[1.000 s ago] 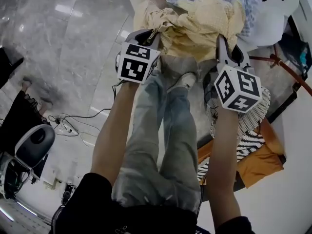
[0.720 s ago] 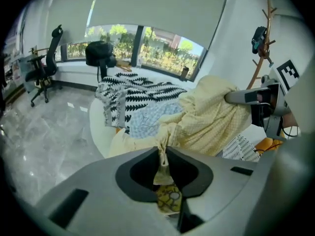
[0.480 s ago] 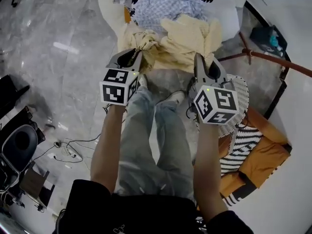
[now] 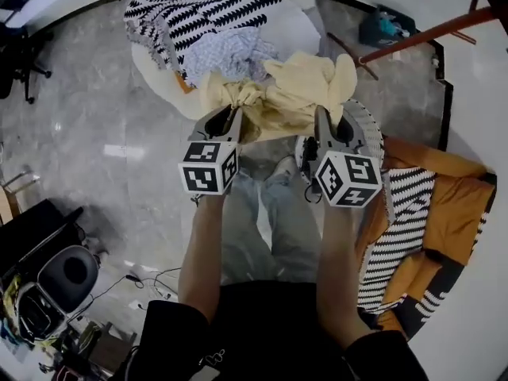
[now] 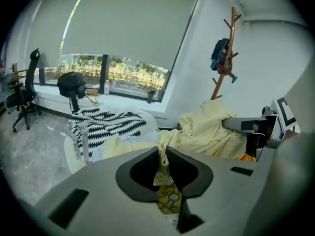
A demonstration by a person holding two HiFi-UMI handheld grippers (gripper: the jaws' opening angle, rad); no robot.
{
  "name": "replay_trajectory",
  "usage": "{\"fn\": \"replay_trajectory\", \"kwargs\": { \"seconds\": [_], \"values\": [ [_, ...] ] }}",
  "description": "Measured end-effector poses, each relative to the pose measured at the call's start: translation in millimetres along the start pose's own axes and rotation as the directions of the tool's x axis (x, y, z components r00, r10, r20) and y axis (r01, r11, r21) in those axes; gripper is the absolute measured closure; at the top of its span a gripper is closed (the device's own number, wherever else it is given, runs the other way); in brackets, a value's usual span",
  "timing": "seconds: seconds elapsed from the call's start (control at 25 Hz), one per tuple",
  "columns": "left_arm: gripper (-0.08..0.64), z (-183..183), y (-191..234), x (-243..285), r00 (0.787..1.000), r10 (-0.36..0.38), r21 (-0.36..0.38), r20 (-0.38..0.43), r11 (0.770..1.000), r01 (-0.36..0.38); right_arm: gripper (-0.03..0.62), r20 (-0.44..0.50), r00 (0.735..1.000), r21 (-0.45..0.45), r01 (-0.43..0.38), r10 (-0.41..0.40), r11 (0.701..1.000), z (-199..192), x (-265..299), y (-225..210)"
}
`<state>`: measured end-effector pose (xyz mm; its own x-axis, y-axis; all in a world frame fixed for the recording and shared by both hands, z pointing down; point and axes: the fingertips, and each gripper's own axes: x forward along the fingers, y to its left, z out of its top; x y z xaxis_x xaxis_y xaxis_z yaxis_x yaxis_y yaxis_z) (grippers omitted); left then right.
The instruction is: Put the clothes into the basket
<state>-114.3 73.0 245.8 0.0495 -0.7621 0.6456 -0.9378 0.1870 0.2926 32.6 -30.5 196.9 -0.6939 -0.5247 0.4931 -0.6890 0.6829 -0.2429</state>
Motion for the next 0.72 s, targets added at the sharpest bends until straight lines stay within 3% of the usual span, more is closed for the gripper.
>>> {"fn": "replay_trajectory", "kwargs": {
  "seconds": [0.16, 0.32, 0.6, 0.72],
  "values": [
    [0.509, 25, -75, 12, 0.993, -0.118, 0.096, -0.024, 0.988, 0.12, 0.555, 0.041, 0.992, 0.062, 0.12, -0.123, 0.991, 10, -61, -54],
    [0.509, 32, -159, 32, 0.97, -0.237, 0.155, -0.063, 0.957, 0.244, 0.555, 0.063, 0.969, 0.116, 0.23, -0.238, 0.966, 10, -122, -112],
    [0.509, 5, -281, 71, 0.888, -0.412, 0.256, -0.203, 0.853, 0.454, 0.555, 0.041, 0.907, 0.243, 0.397, -0.418, 0.885, -36, -199, -190],
    [0.509, -25, -311, 92, 0.857, -0.435, 0.249, -0.277, 0.829, 0.501, 0.555, 0.001, 0.885, 0.274, 0.447, -0.465, 0.851, -66, -214, -214]
  ]
}}
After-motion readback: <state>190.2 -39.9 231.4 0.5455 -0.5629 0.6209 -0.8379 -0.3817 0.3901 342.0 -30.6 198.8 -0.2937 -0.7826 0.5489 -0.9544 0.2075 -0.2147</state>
